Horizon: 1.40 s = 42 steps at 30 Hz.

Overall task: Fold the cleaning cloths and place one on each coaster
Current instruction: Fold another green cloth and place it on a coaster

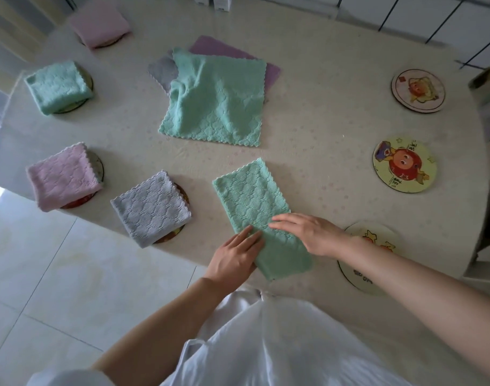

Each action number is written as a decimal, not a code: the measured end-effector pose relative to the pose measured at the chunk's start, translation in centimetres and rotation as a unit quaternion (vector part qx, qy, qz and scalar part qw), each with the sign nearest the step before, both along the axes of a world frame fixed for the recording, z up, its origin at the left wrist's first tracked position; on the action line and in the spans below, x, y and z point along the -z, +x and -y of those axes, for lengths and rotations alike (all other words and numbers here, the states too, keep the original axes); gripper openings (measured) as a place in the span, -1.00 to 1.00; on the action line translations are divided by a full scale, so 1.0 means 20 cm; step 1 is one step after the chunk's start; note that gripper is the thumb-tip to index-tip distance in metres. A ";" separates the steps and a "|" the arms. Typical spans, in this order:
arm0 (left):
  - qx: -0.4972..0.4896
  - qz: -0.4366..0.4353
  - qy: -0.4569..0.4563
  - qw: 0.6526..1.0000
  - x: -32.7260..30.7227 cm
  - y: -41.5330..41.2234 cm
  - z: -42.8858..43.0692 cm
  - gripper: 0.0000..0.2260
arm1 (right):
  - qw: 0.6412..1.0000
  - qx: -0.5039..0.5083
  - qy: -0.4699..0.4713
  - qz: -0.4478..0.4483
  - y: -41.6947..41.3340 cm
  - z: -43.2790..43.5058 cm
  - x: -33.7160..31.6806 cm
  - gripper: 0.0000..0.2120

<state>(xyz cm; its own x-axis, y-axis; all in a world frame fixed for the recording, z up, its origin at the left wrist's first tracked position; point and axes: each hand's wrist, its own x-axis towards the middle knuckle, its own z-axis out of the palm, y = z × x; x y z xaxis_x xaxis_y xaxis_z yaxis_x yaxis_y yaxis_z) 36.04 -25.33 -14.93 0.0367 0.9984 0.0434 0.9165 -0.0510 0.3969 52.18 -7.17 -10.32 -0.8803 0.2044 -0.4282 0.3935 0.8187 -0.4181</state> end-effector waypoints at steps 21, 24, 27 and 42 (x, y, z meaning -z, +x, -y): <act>-0.459 0.601 -0.272 0.595 -0.11 -0.33 -0.35 -0.76 | 0.885 0.355 -0.297 0.056 -0.34 -0.32 -0.01 -0.81; -0.466 0.607 -0.286 0.576 -0.11 -0.34 -0.36 -0.79 | 0.893 0.366 -0.250 0.079 -0.37 -0.35 0.04 -0.79; -0.466 0.617 -0.275 0.571 -0.12 -0.36 -0.36 -0.78 | 0.902 0.362 -0.222 0.078 -0.44 -0.35 0.05 -0.72; -0.513 0.388 -0.159 0.749 -0.05 -0.54 -0.47 -0.86 | 0.928 0.369 -0.054 0.001 -0.67 -0.31 0.13 -0.79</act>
